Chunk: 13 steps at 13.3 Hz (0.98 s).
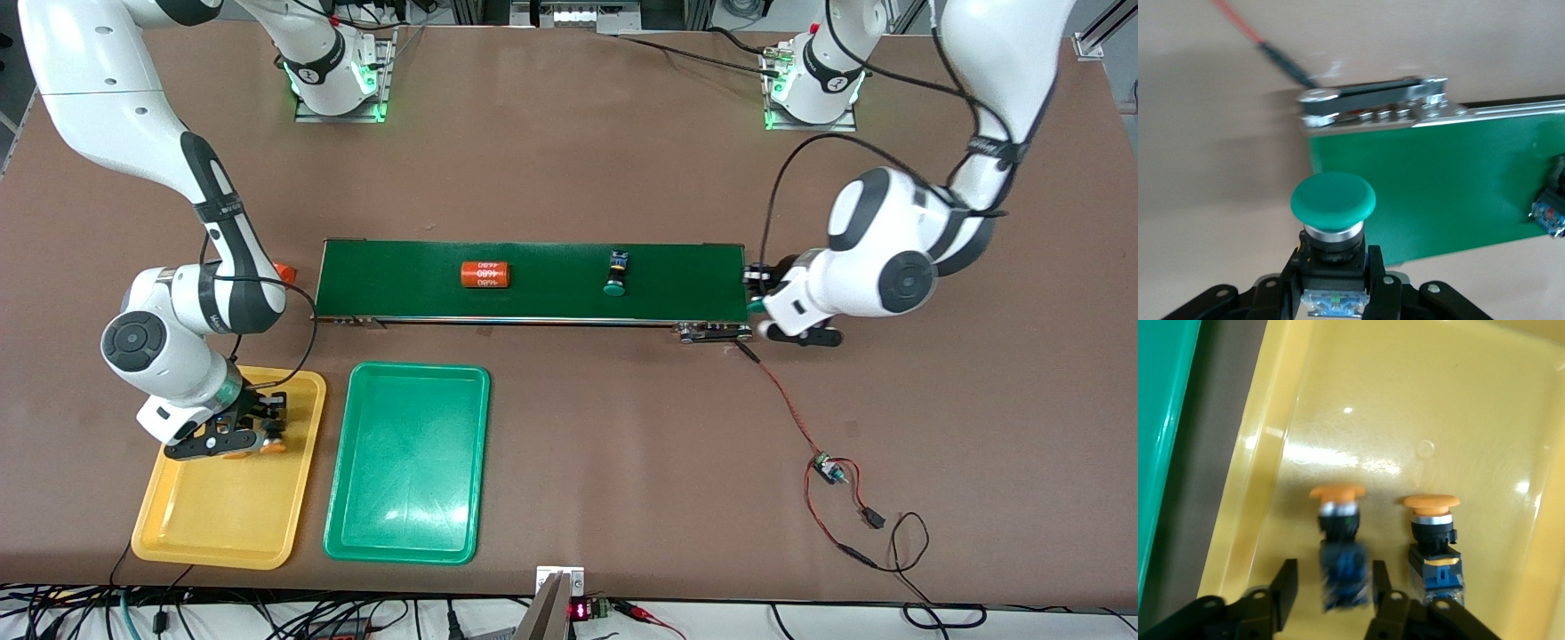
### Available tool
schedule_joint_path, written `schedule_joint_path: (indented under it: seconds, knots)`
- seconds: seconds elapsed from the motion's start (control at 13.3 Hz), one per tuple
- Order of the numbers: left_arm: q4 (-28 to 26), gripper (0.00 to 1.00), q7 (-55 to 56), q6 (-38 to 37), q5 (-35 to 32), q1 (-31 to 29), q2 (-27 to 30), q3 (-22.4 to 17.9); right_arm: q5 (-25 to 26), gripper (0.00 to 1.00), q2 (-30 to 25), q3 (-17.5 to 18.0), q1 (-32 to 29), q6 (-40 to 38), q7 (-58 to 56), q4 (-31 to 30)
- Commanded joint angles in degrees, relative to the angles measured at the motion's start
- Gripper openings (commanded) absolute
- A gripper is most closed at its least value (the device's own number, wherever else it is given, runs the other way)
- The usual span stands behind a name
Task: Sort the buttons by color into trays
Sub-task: 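Release the yellow button in the tray while the left gripper places its button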
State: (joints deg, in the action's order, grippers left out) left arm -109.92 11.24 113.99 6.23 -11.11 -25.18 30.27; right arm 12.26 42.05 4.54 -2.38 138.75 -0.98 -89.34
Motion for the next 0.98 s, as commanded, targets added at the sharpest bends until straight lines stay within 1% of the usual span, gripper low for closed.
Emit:
schedule_joint_path:
  seconds: [0.0, 0.15, 0.3, 0.38, 0.45, 0.53, 0.6, 0.68, 0.75, 0.9]
  knots:
    - [-0.5, 0.23, 0.5, 3.7, 1.2, 2.9, -3.6, -0.1, -0.1, 1.0, -0.7, 0.2, 0.0, -0.4, 0.1, -0.1]
    - [-0.7, 0.26, 0.2, 3.3, 1.2, 3.3, -4.2, -0.1, -0.4, 1.0, -3.5, 0.2, 0.4, -1.6, 1.8, -2.5]
    - [-0.6, 0.26, 0.5, 0.3, 1.2, 3.5, -2.7, 0.1, -0.4, 1.0, -7.0, 0.9, 1.3, -8.4, 8.0, -3.5]
    - [-0.6, 0.3, 0.5, -1.3, 1.2, 3.5, -2.2, 0.1, -0.5, 1.0, -8.5, 1.0, 2.5, -12.1, 10.2, -3.4]
    - [-0.7, 0.62, 0.5, -1.6, 1.2, 3.5, -2.5, 0.1, -0.5, 1.0, -10.3, 1.0, 3.4, -15.3, 11.5, -3.4]
    - [-0.7, 1.0, -0.3, -1.5, 0.9, 3.3, -2.8, 0.1, -0.5, 1.0, -11.6, 1.0, 4.0, -17.9, 12.3, -3.4]
    - [-0.6, 1.0, -0.3, -1.5, 0.9, 3.2, -2.7, 0.1, -0.7, 1.0, -12.8, 1.0, 4.2, -19.9, 12.8, -3.3]
    - [-0.5, 1.0, -0.2, -1.7, 0.9, 3.0, -2.1, 0.1, -1.9, 1.0, -14.1, 1.0, 4.4, -21.6, 12.8, -3.4]
    - [-0.1, 1.0, -0.2, -1.7, 0.9, 2.9, -0.7, 0.1, -3.5, 1.0, -15.7, 1.1, 4.5, -23.6, 12.8, -3.4]
    - [0.1, 1.0, -0.2, -2.6, 0.5, 1.7, 3.9, 0.1, -5.8, 1.0, -19.4, 1.1, 5.1, -28.9, 13.1, -3.5]
